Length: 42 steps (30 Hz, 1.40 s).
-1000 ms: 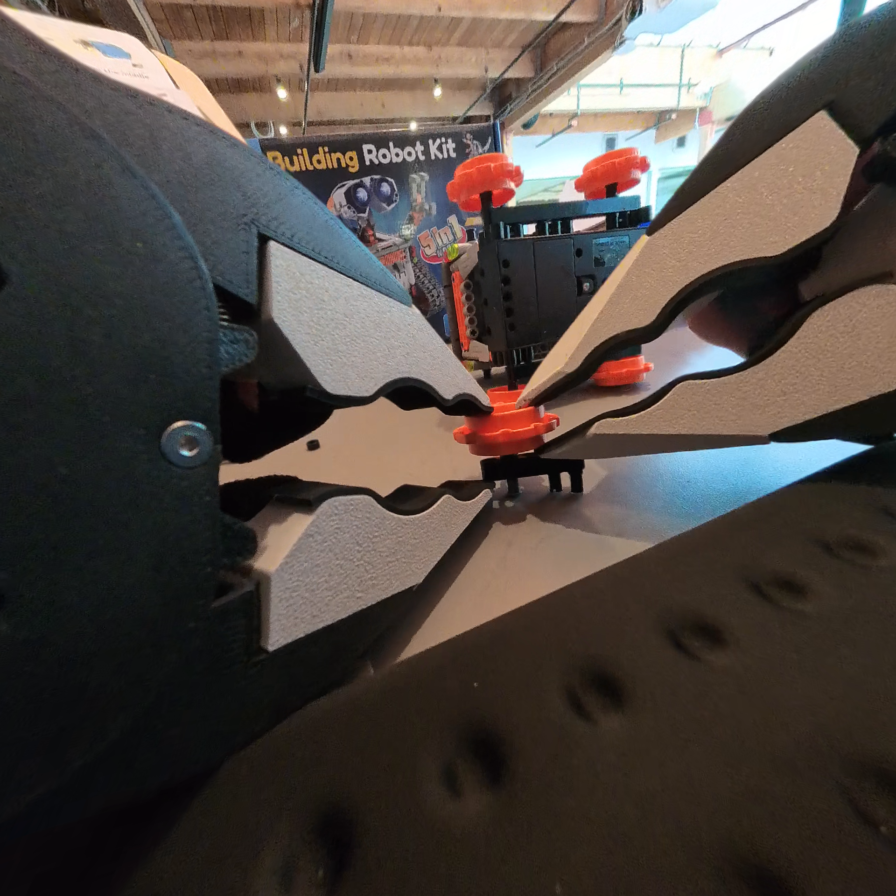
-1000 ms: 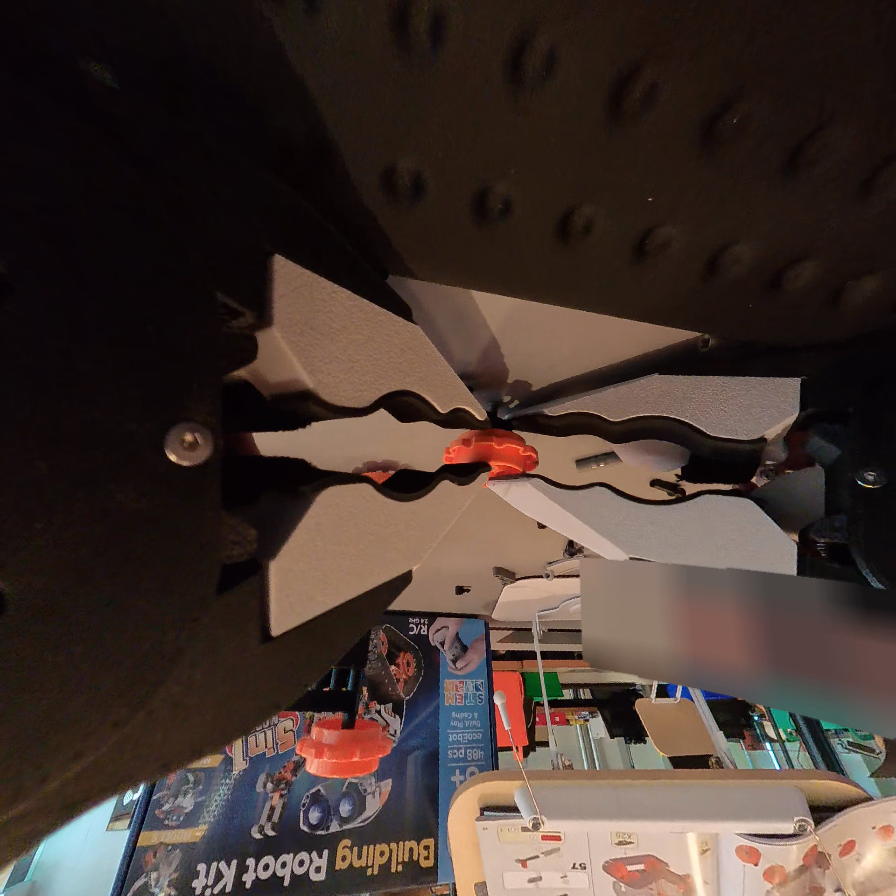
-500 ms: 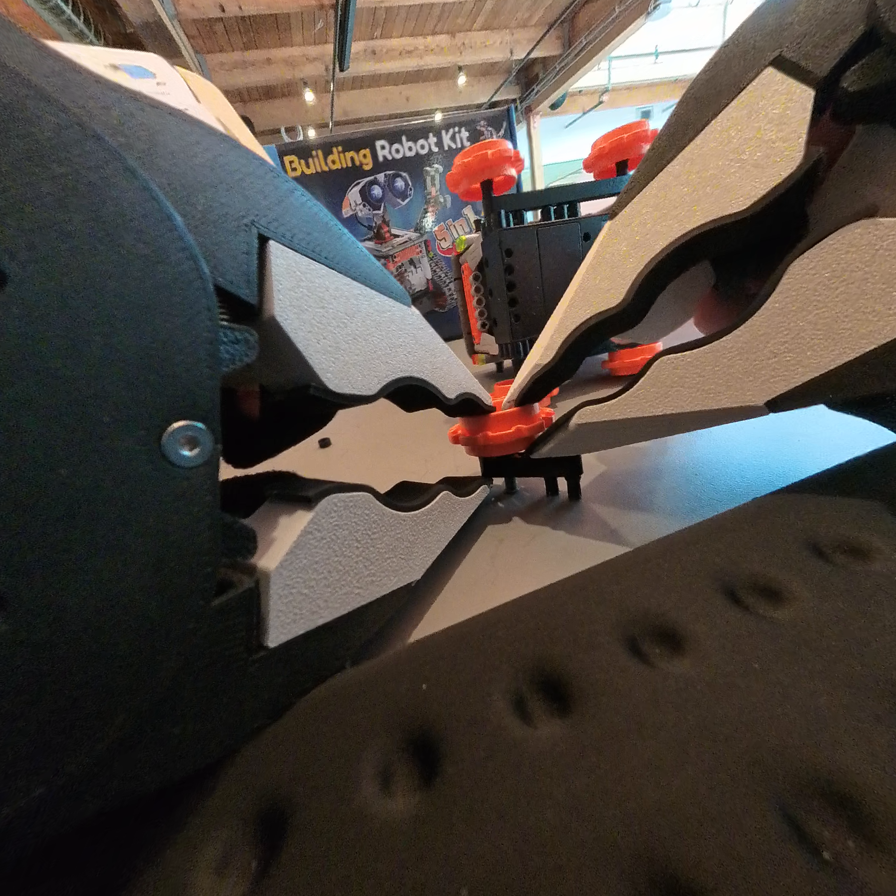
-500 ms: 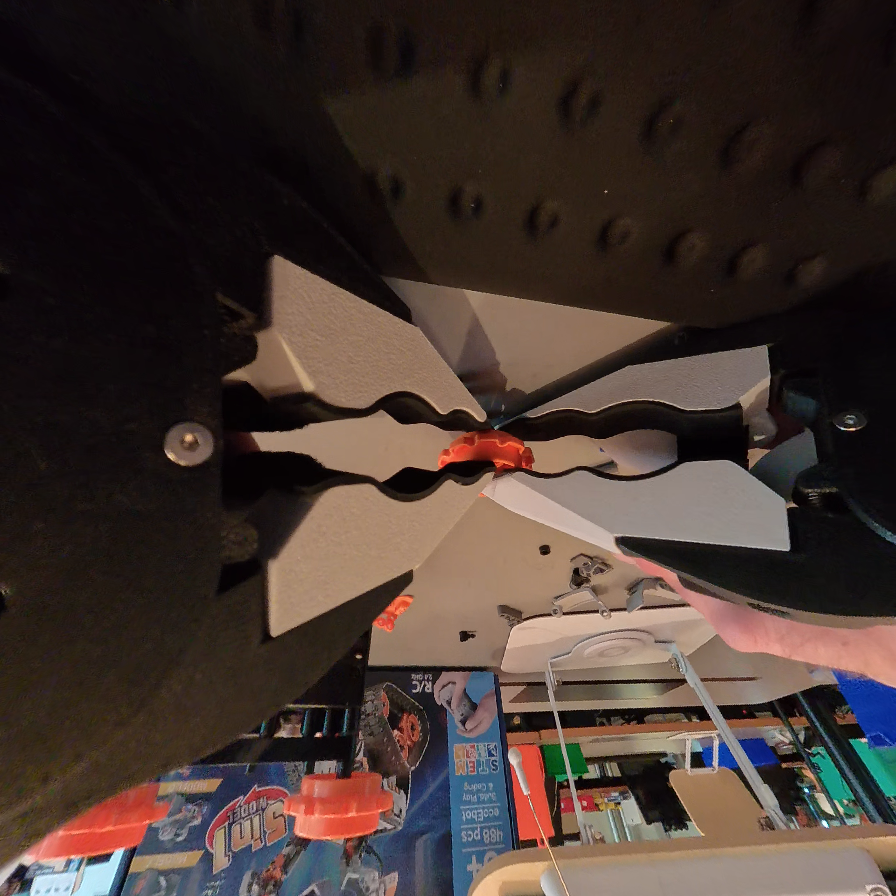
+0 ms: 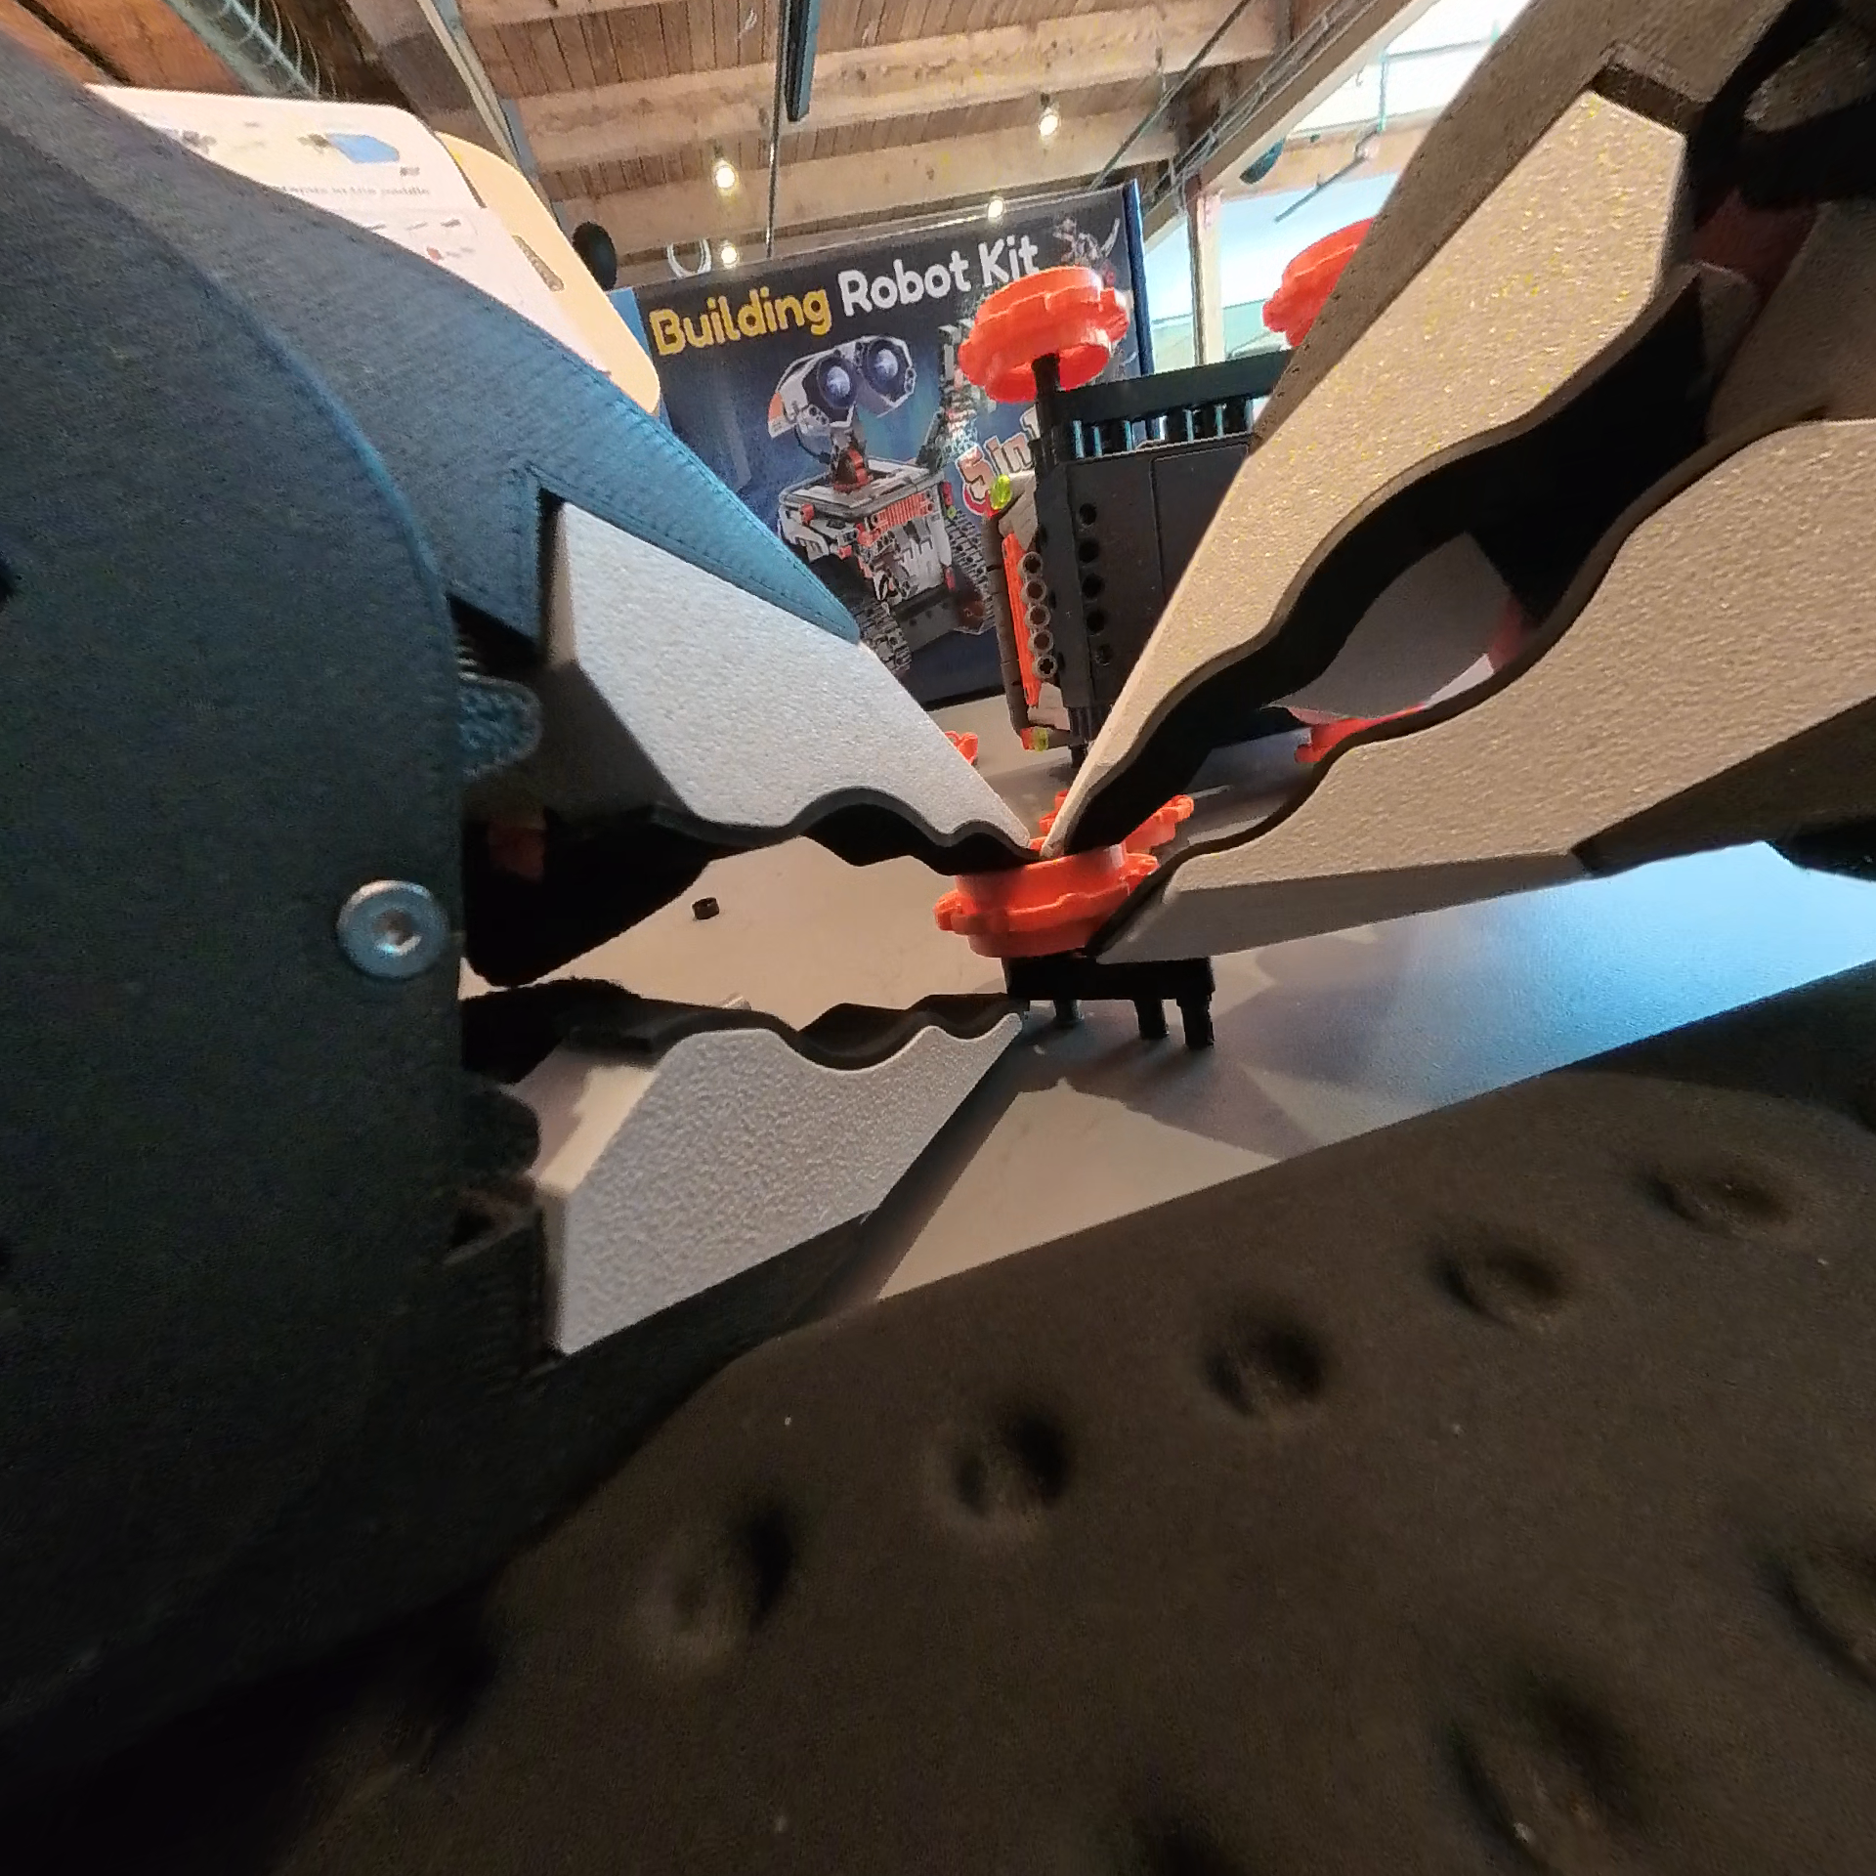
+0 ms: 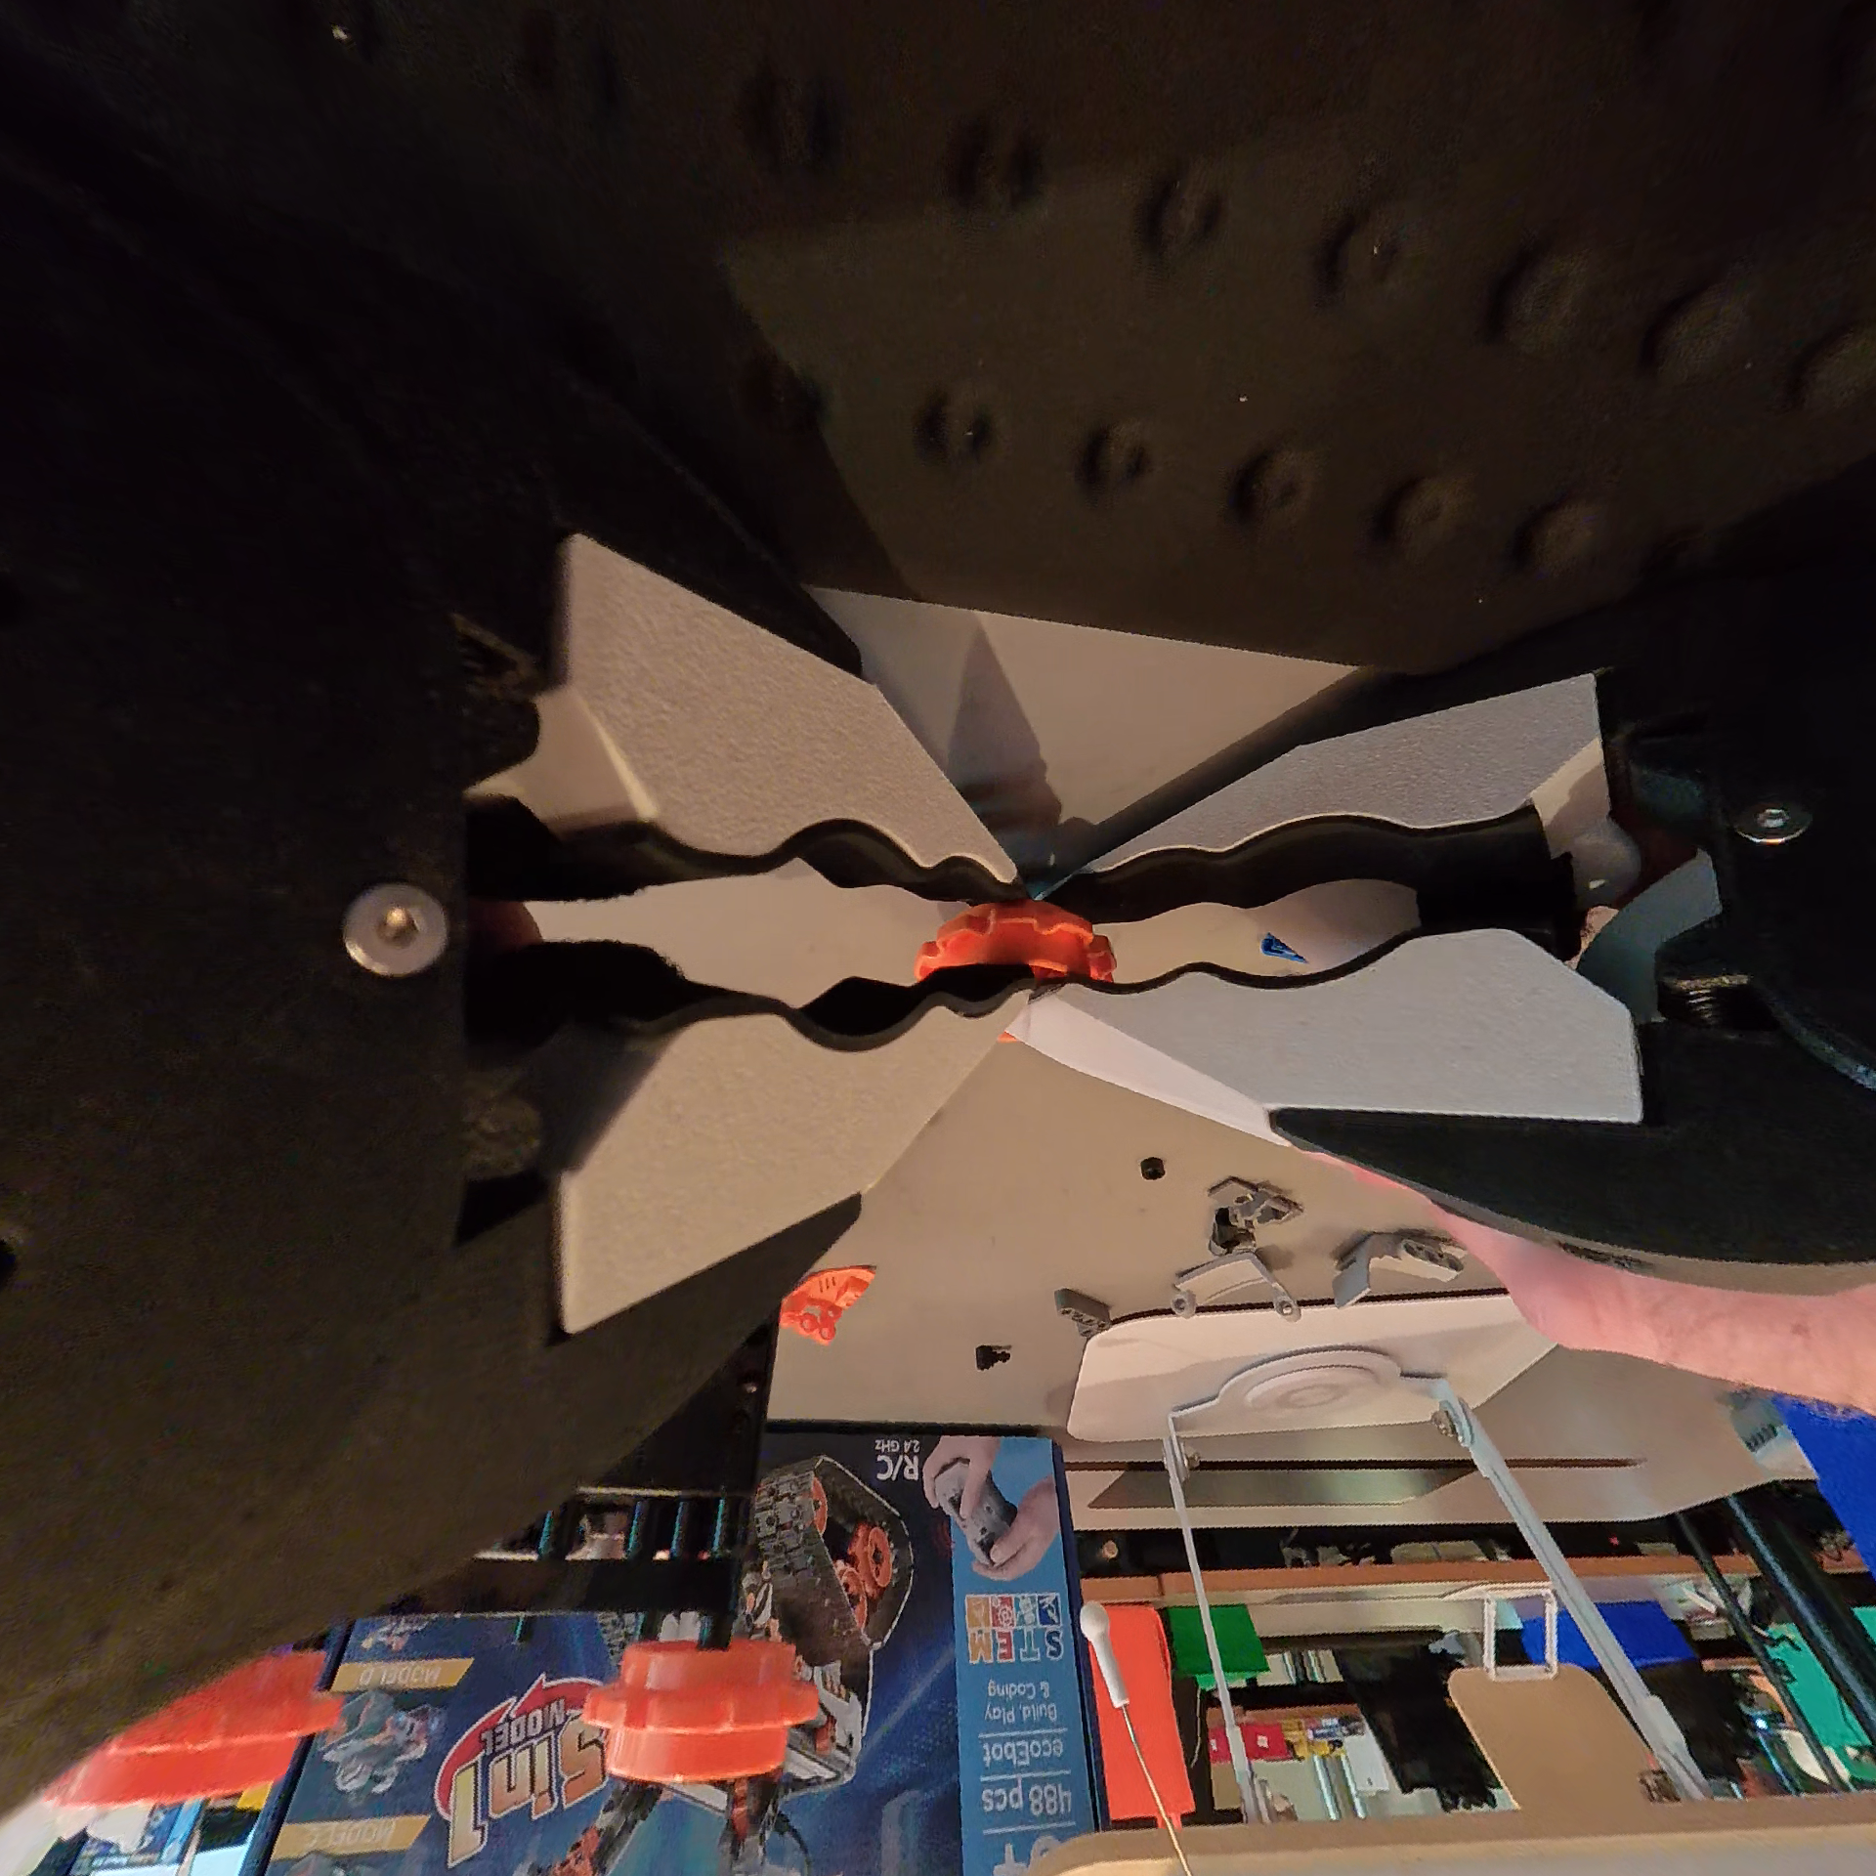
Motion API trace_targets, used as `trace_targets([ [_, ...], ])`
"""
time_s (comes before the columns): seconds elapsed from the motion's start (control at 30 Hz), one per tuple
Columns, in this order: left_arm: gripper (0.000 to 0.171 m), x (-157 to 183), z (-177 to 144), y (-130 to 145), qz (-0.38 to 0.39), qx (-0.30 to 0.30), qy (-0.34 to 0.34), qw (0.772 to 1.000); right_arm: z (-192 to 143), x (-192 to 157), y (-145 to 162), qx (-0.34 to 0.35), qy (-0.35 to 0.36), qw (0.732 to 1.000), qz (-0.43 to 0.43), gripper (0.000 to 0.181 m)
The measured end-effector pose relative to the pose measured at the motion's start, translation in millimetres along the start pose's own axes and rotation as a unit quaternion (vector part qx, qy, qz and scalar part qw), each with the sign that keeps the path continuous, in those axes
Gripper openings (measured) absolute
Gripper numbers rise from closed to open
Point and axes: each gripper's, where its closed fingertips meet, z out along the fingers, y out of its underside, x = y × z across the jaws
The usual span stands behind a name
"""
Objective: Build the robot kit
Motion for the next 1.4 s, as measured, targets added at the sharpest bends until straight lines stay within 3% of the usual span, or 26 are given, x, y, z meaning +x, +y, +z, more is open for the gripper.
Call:
trace_targets([
  [0.03, 0.023, -0.1, 0.1, 0.1, -0.001, 0.0, 0.001, 1.0, -0.1, 0.2, -0.1, 0.002, -0.001, 1.0, 0.003, 0.011],
  [0.2, 0.024, -1.5, 0.5, 1.2, 0.01, -0.003, 0.006, 1.0, -3.3, 1.2, 1.9, 0.01, -0.014, 0.999, 0.037, 0.013],
  [0.33, 0.024, -3.4, 2.4, 6.5, 0.006, -0.023, -0.003, 1.0, -15.7, 6.4, 4.8, 0.036, -0.048, 0.99, 0.128, 0.019],
  [0.57, 0.024, -9.1, 1.9, 1.3, 0.044, -0.013, -0.033, 0.998, -16.6, 22.4, -3.5, 0.077, -0.077, 0.961, 0.253, 0.004],
  [0.97, 0.025, -4.7, 3.3, -3.3, 0.061, -0.001, -0.021, 0.998, -4.8, 13.0, 9.0, 0.004, -0.118, 0.967, 0.225, 0.0],
  [1.17, 0.033, -7.7, 2.2, 1.2, 0.038, -0.001, -0.024, 0.999, -2.3, 6.3, 18.9, -0.015, -0.092, 0.978, 0.188, 0.0],
  [1.3, 0.017, -4.7, 0.0, 7.8, -0.007, 0.007, -0.024, 1.0, -2.0, -1.7, 15.8, 0.0, -0.079, 0.98, 0.183, 0.0],
  [1.4, 0.017, -8.7, -5.7, 7.6, -0.022, 0.015, -0.029, 0.999, -3.5, -0.4, 12.0, 0.02, -0.087, 0.975, 0.204, 0.0],
])
